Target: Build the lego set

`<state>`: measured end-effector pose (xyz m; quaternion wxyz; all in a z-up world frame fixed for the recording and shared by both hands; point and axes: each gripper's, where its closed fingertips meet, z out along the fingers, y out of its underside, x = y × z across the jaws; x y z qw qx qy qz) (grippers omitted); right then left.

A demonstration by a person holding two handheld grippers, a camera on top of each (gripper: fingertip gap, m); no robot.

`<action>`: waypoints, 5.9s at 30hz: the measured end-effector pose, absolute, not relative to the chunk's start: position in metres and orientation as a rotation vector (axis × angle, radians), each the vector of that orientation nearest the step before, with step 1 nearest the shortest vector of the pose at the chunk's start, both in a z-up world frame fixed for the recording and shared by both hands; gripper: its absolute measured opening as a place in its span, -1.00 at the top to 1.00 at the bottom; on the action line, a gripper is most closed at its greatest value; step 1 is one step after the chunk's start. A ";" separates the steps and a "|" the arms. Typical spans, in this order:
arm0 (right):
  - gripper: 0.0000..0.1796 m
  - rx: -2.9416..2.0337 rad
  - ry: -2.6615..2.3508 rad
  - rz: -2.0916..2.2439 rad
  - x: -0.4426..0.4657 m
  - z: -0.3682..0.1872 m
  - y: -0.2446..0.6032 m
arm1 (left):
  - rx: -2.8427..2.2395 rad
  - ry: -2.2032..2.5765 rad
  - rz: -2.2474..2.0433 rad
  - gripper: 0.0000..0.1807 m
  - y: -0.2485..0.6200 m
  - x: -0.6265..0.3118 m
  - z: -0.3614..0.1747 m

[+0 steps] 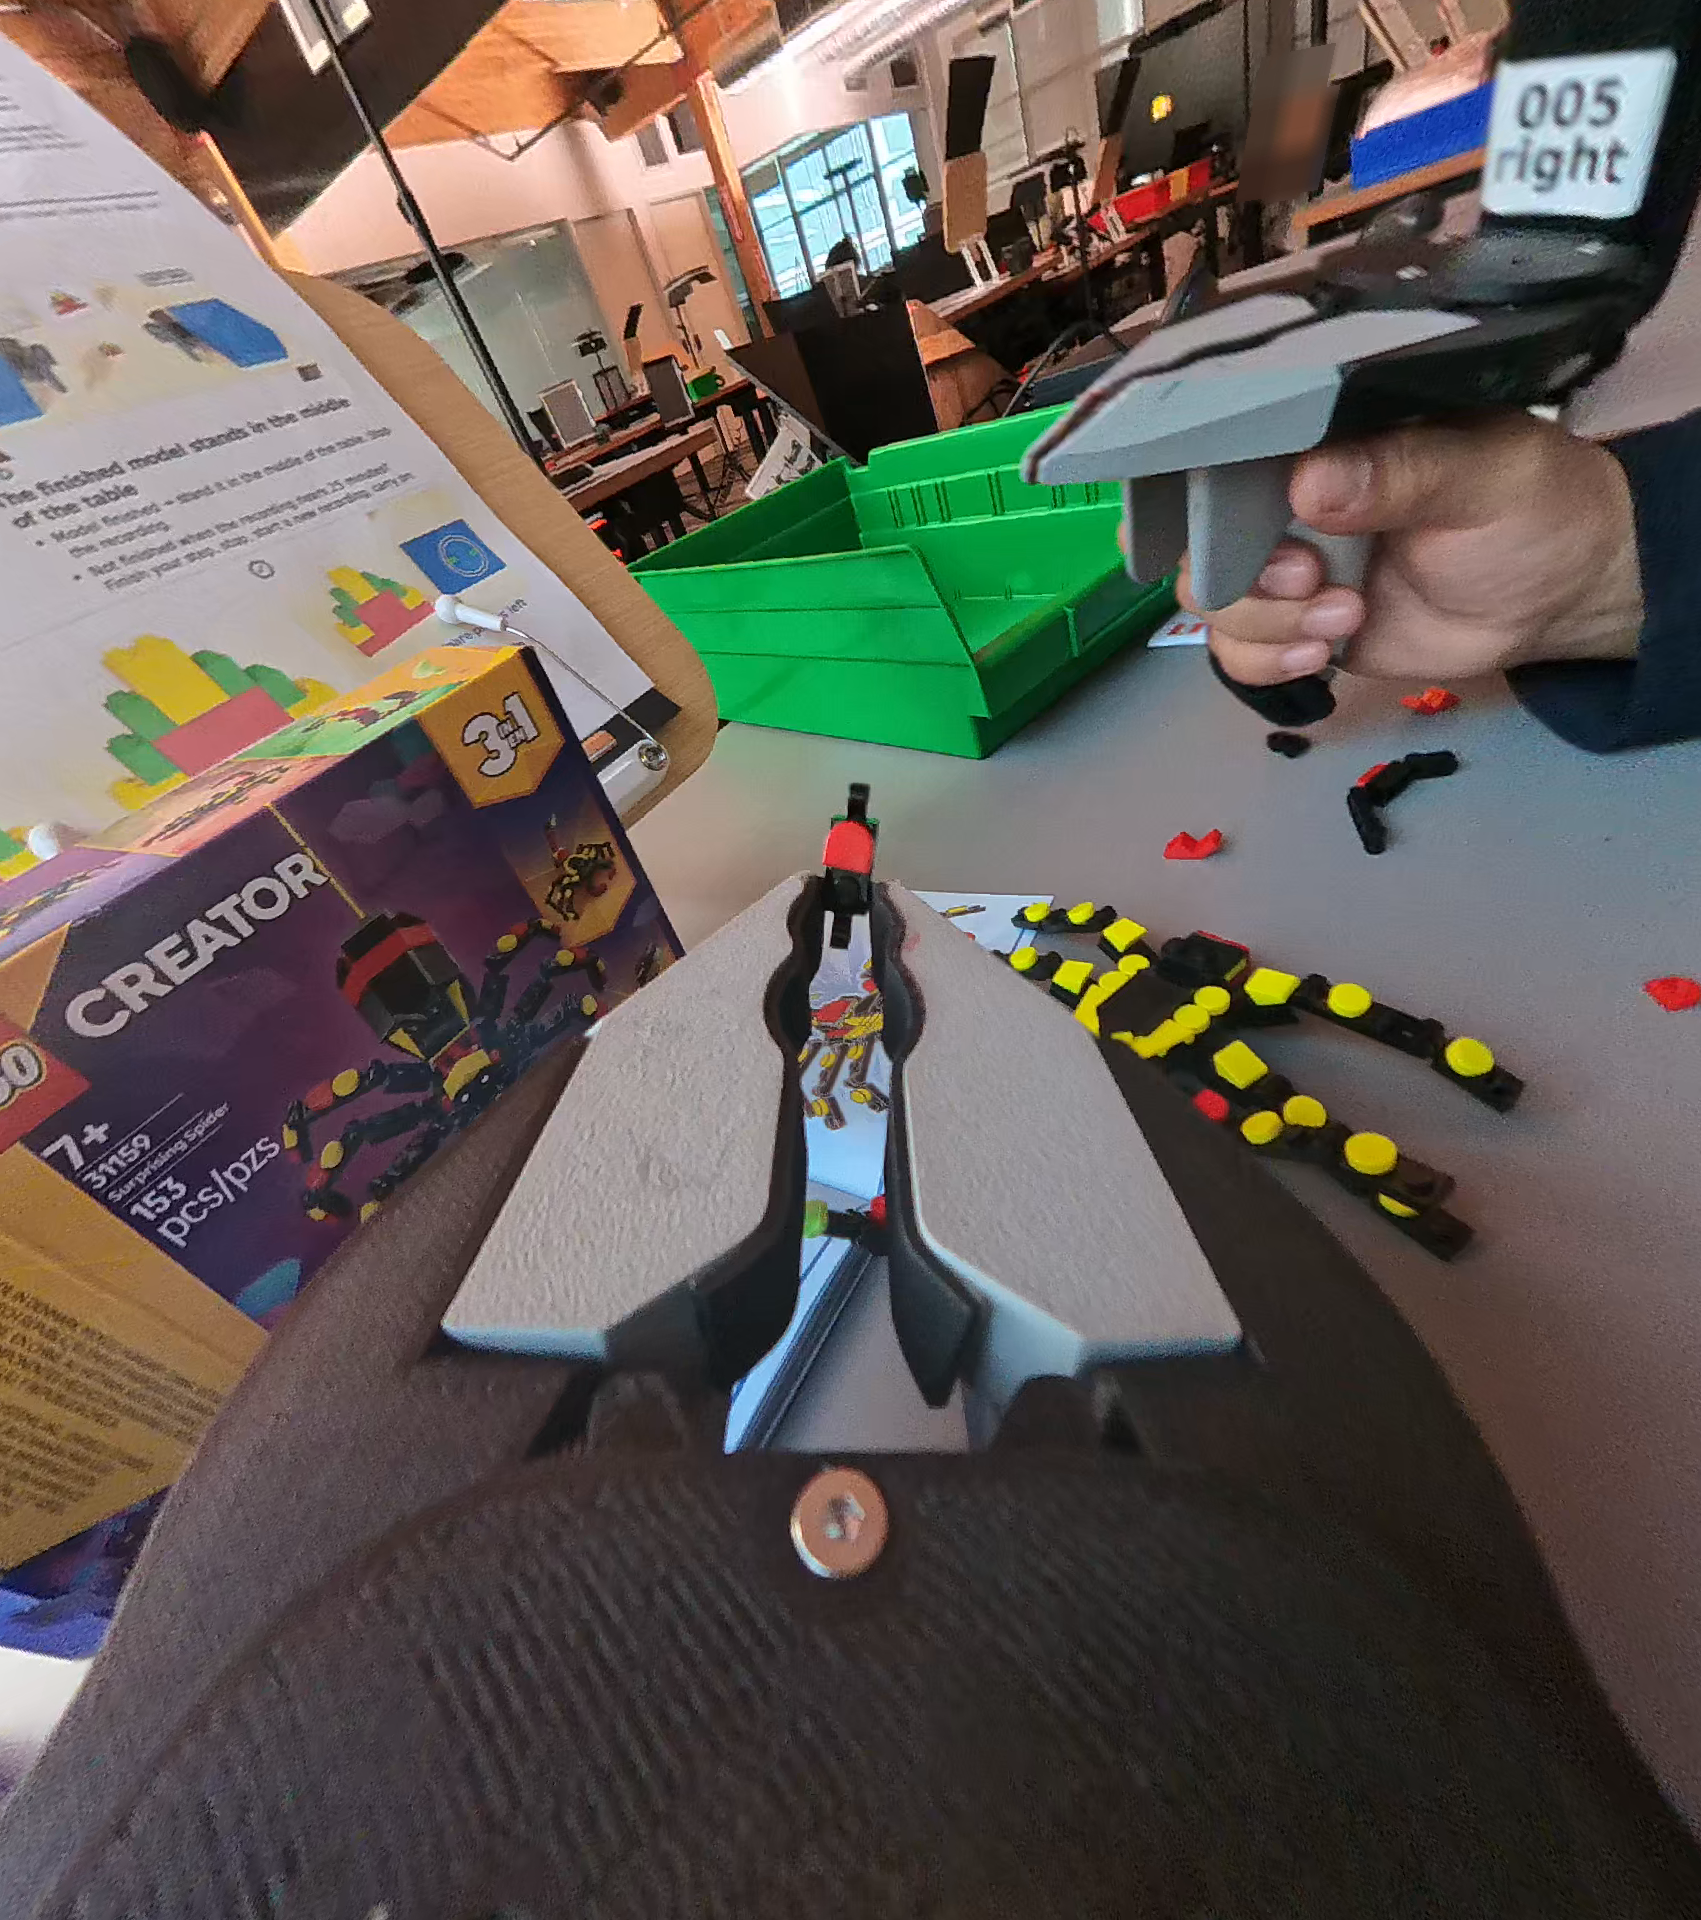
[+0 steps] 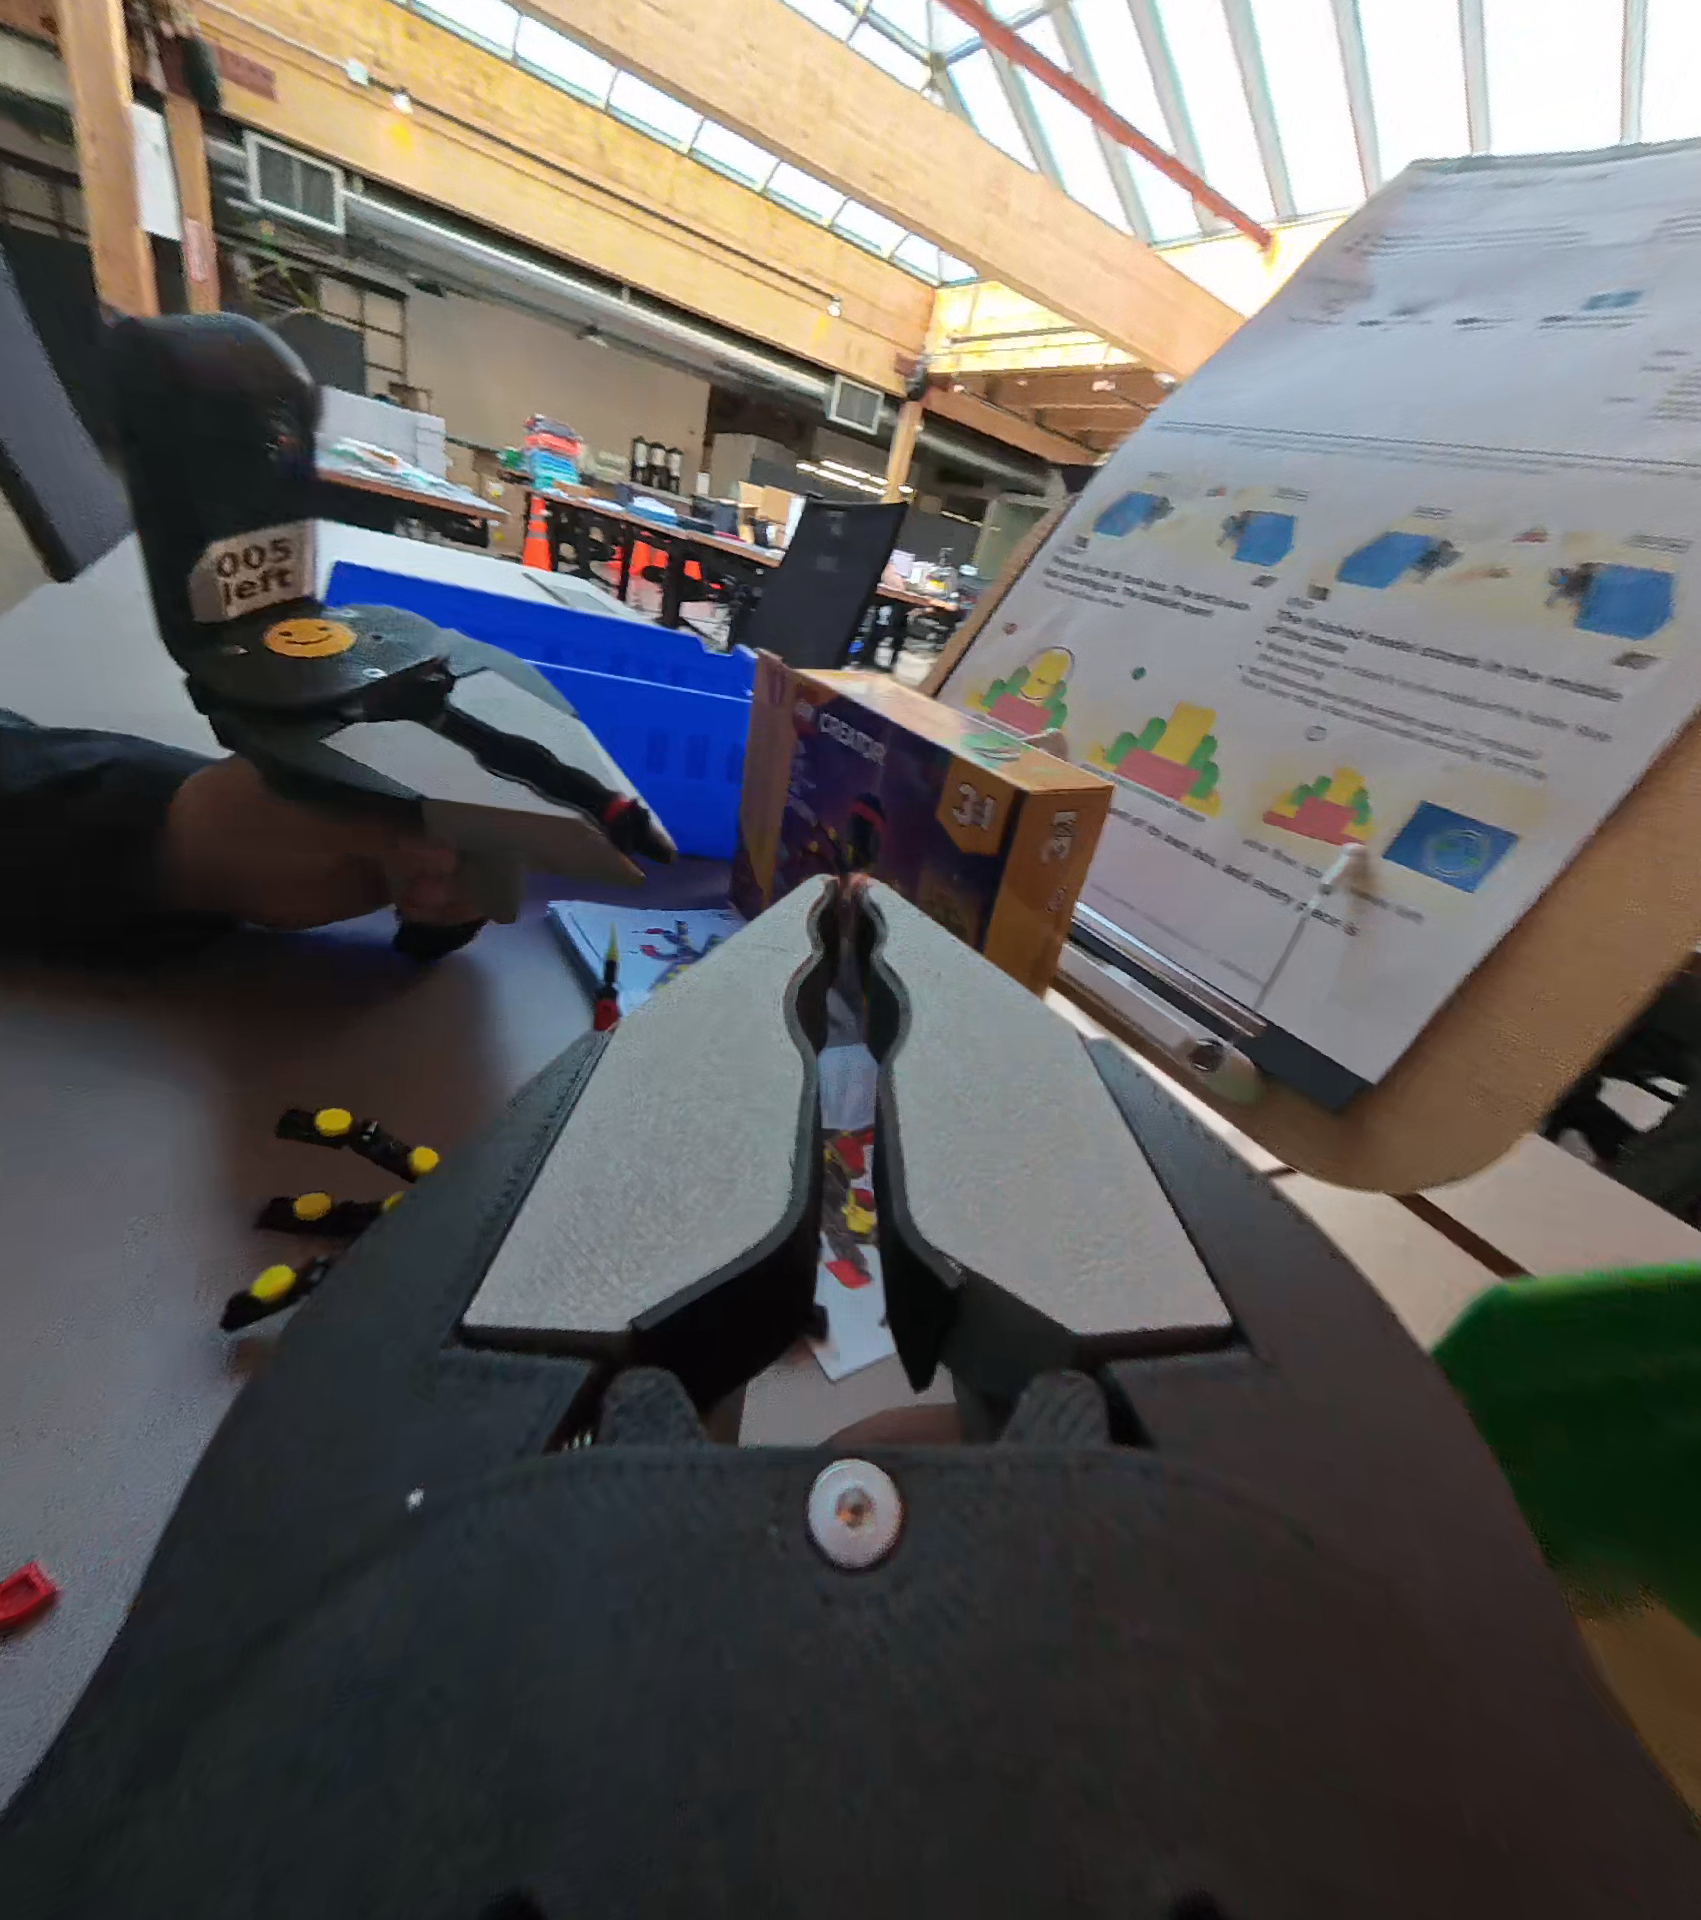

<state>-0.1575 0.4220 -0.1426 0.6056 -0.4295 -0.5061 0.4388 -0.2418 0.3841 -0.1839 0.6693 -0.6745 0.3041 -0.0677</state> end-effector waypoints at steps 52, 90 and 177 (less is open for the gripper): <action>1.00 -0.828 -1.537 1.110 -0.185 -0.169 0.326 | -1.458 0.979 -0.268 0.94 0.346 -0.170 -0.194; 0.82 -0.782 -1.633 0.823 -0.191 -0.193 0.335 | -1.492 1.093 0.068 0.95 0.354 -0.187 -0.207; 0.96 -1.067 -1.619 0.906 -0.194 -0.201 0.352 | -1.545 0.878 -0.363 0.95 0.349 -0.188 -0.189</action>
